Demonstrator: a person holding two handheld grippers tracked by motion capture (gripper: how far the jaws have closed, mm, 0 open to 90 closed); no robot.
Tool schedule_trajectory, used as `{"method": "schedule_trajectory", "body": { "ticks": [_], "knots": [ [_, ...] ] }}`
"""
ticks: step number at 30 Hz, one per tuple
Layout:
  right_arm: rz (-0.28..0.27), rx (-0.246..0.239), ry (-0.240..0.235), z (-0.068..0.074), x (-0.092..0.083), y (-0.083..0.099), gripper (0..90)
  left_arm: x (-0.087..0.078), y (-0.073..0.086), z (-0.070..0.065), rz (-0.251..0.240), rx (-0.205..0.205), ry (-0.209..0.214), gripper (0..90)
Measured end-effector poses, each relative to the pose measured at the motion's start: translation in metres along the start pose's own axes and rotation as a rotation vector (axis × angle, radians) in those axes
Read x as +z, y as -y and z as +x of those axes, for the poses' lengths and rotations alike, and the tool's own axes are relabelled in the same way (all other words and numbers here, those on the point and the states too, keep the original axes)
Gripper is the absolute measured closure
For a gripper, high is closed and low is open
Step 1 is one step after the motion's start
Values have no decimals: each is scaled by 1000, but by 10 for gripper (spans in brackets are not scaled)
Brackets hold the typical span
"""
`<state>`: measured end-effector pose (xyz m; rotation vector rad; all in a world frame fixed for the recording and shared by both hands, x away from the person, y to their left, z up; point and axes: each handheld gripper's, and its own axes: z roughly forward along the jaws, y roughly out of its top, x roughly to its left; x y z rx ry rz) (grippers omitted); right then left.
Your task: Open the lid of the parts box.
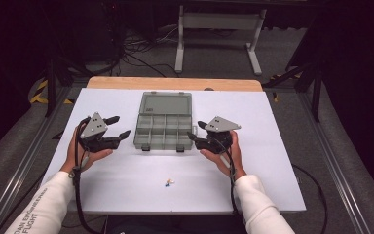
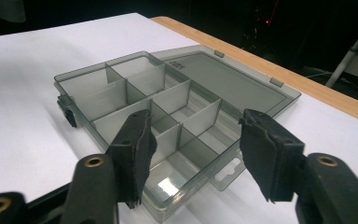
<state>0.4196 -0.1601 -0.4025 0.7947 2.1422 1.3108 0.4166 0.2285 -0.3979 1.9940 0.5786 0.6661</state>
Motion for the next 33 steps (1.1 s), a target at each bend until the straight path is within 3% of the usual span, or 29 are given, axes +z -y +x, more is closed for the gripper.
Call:
{"method": "schedule_trajectory", "body": {
  "ticks": [4, 9, 17, 23, 29, 33],
  "knots": [
    [8, -24, 1, 5, -3, 2, 381, -7, 3, -2, -15, -15, 8, 220],
    [10, -32, -5, 9, -8, 3, 326, -14, 5, -7, -27, -13, 9, 158],
    [16, -50, 15, 15, -15, 6, 208, -25, 9, -15, -48, -5, 45, 115],
    [11, -64, 11, 20, -22, 8, 179, -33, 12, -20, -45, 12, 66, 81],
    [5, -93, 11, 26, -29, 10, 158, -39, 16, -23, -54, 3, 78, 78],
    [12, -81, -5, 30, -31, 13, 145, -42, 21, -28, -33, 8, 91, 77]
  ]
}}
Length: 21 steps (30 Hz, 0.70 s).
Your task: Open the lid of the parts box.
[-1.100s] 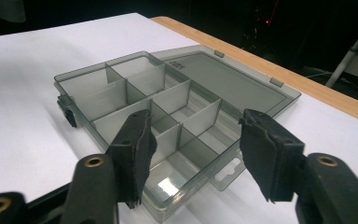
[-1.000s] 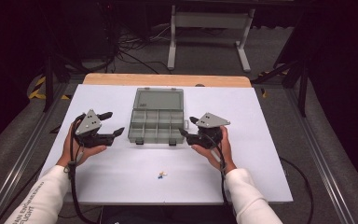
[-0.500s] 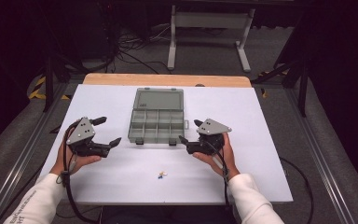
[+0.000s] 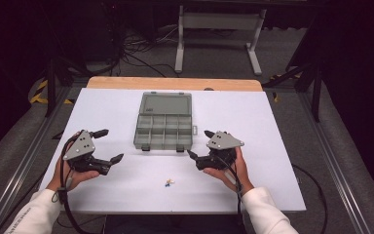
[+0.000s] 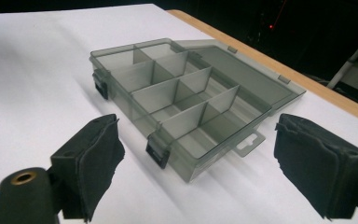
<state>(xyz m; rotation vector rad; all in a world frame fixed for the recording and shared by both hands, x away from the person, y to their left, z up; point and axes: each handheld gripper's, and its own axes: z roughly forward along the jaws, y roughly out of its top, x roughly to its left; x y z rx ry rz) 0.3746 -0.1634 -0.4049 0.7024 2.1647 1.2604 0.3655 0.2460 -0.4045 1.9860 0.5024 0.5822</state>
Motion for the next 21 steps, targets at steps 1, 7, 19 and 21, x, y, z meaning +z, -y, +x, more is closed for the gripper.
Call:
{"method": "schedule_trajectory", "body": {
  "ticks": [1, 7, 19, 21],
  "knots": [
    [8, -1, -5, 2, 0, 1, 142, 0, 2, -2, 6, 1, 5, 76],
    [32, -14, -34, 12, -1, 6, 153, -3, 11, -8, 25, -7, 27, 70],
    [72, -15, -122, 35, -2, 15, 164, -2, 31, -22, 74, -22, 80, 71],
    [87, -21, -134, 39, -1, 18, 169, -2, 34, -26, 87, -18, 87, 70]
  ]
}}
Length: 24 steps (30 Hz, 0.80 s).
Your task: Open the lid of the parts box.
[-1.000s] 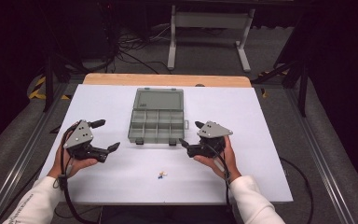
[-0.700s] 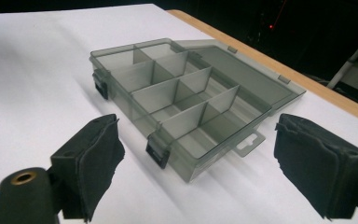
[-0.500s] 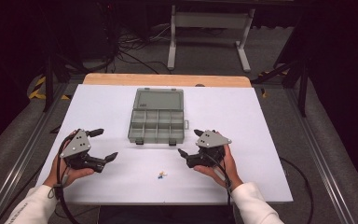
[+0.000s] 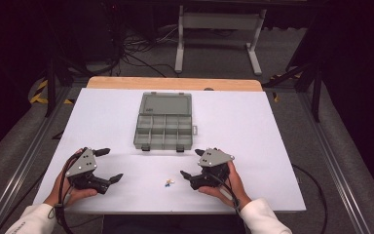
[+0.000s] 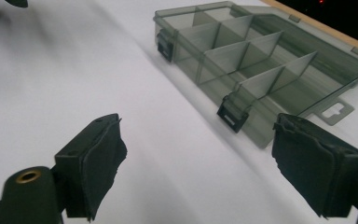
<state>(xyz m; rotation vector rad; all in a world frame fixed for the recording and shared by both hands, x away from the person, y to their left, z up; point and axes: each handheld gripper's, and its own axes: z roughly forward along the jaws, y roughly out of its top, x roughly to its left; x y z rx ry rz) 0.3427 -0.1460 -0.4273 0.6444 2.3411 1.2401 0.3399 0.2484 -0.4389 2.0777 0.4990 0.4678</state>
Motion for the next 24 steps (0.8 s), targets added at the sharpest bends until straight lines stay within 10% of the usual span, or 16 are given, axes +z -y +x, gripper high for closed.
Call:
{"method": "schedule_trajectory", "body": {
  "ticks": [24],
  "knots": [
    [71, -5, -118, 17, 19, 8, 241, -5, 11, -7, 9, -14, 25, 75]
  ]
}}
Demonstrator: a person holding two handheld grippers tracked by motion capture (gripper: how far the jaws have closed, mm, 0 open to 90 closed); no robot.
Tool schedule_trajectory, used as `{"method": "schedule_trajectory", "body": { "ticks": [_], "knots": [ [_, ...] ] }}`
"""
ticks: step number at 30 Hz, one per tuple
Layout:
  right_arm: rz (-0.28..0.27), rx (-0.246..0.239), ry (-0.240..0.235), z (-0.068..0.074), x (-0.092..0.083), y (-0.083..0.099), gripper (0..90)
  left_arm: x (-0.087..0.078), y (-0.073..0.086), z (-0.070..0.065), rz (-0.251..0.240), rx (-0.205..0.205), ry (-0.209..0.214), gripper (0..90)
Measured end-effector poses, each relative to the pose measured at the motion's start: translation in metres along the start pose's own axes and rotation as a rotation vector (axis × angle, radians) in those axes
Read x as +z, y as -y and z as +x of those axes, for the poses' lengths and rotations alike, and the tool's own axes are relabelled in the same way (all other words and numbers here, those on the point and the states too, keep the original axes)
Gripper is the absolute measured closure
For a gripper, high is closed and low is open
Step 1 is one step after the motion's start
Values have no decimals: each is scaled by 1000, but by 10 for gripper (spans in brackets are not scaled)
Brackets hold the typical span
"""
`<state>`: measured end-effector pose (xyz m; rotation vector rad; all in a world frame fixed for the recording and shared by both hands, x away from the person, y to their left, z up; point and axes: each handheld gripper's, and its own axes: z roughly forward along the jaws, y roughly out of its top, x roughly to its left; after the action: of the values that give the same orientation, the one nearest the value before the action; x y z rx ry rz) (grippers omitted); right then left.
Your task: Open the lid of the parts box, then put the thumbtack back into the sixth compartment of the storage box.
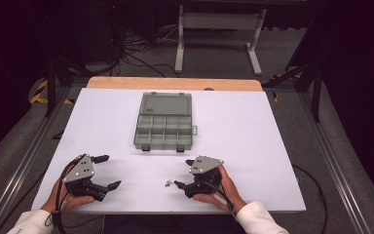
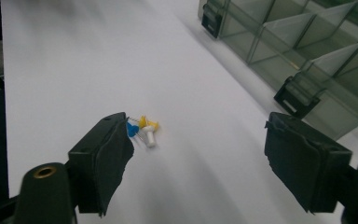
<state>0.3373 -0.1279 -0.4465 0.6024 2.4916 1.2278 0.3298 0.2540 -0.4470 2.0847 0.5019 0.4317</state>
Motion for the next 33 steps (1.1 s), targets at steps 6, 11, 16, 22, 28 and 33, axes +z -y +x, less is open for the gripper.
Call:
{"method": "schedule_trajectory", "body": {
  "ticks": [6, 11, 16, 22, 28, 33],
  "knots": [
    [11, 25, -58, 2, 10, -1, 333, -1, 0, 1, -4, -7, 1, 75],
    [18, 27, -89, 3, 14, -3, 388, -2, -1, 1, -10, -4, -7, 76],
    [21, 33, -115, 3, 17, -4, 470, -1, -2, 2, -7, 0, -3, 75],
    [36, 14, -132, 7, 24, -5, 578, -1, -3, 1, -6, 9, -4, 76],
    [52, 30, -138, 4, 29, -3, 665, -1, -3, 1, -8, 9, -4, 78],
    [67, 35, -141, 1, 32, -3, 716, -1, -3, 1, -3, 6, 2, 79]
  ]
}}
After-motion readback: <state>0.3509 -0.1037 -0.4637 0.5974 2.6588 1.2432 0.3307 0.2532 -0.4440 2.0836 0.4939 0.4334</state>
